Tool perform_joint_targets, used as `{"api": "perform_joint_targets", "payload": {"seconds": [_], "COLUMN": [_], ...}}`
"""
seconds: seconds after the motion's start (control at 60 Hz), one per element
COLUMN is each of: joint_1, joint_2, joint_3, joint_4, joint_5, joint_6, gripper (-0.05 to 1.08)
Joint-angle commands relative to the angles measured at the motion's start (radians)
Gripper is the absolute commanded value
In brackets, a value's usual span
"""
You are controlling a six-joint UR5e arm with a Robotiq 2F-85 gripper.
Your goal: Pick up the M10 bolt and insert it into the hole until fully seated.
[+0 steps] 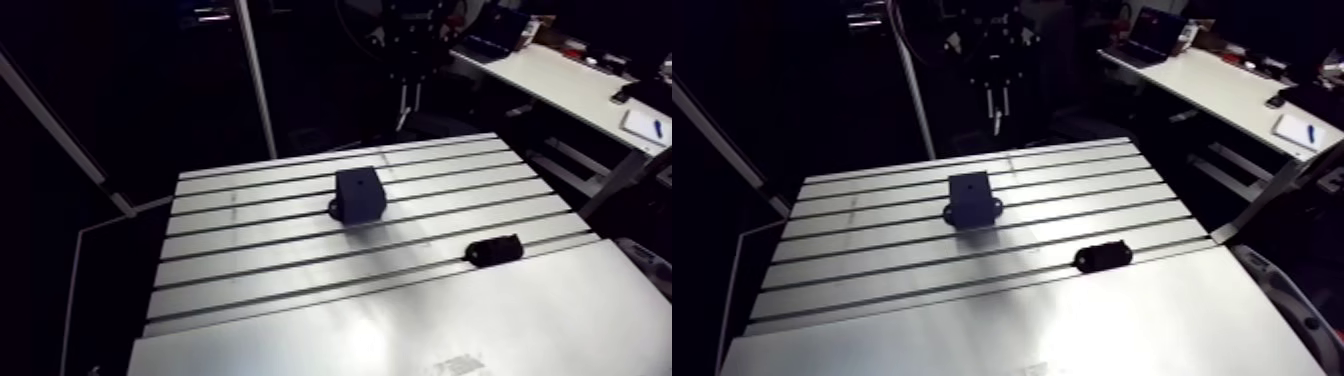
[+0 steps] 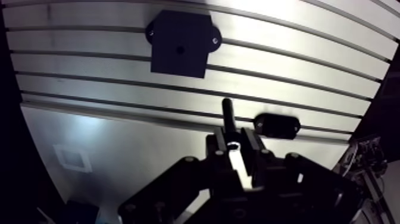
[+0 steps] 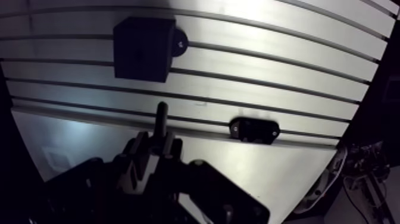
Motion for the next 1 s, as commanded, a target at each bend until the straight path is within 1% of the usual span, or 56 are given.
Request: {"api": "perform_joint_targets", "payload": {"seconds": [0.017, 0.167, 0.3, 0.517, 0.683, 0.767, 1.0], "joint_1": [0.066, 0.072, 0.086, 0.086, 0.086, 0.086, 0.089], "joint_2": [0.065, 0.068, 0.094, 0.126, 0.136, 0.147, 0.157], "joint_3": [-0.052, -0.047, -0.048, -0.055, -0.05, -0.048, -0.047], "joint_4": [0.04, 0.044, 0.04, 0.032, 0.028, 0.028, 0.026], "joint_5": [-0.013, -0.012, -0.013, -0.012, -0.009, -0.013, -0.013], "joint_6": [0.053, 0.055, 0.068, 0.07, 0.071, 0.09, 0.097], "gripper": [1.08, 1.08, 1.08, 1.08, 1.08, 1.08, 1.08]}}
